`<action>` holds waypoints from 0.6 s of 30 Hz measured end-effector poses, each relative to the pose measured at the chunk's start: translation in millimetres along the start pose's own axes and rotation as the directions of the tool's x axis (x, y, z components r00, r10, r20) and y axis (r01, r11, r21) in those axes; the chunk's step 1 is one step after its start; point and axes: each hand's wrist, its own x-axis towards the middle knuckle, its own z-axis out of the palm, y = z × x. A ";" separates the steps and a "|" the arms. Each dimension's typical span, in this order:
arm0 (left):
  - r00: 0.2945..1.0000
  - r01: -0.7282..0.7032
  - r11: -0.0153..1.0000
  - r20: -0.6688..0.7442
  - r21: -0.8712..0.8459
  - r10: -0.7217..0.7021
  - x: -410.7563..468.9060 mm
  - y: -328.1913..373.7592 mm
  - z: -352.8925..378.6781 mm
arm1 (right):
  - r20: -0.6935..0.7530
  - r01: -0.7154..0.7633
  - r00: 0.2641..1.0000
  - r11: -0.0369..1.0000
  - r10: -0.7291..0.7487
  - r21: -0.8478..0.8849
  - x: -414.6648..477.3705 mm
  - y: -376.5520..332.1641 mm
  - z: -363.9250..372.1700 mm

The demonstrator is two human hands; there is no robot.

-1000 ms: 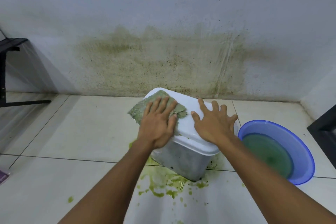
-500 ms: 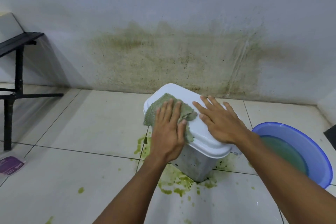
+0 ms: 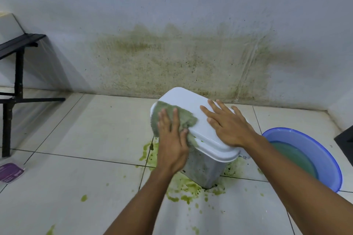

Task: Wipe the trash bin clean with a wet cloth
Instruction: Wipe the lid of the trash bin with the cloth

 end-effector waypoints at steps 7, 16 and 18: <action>0.999 0.033 0.999 0.038 -0.010 -0.033 -25.0 13.2 18.5 | -0.006 -0.057 0.998 0.998 0.057 0.000 0.8 -8.8 -0.8; 0.984 0.067 0.980 0.177 -0.187 -0.034 8.9 5.0 7.2 | -0.026 -0.259 0.966 0.964 0.258 -0.067 -11.1 -30.3 6.1; 0.988 0.135 0.932 0.111 -0.337 -0.103 10.5 14.3 12.8 | -0.039 -0.240 0.971 0.965 0.237 -0.110 -10.4 -25.3 2.3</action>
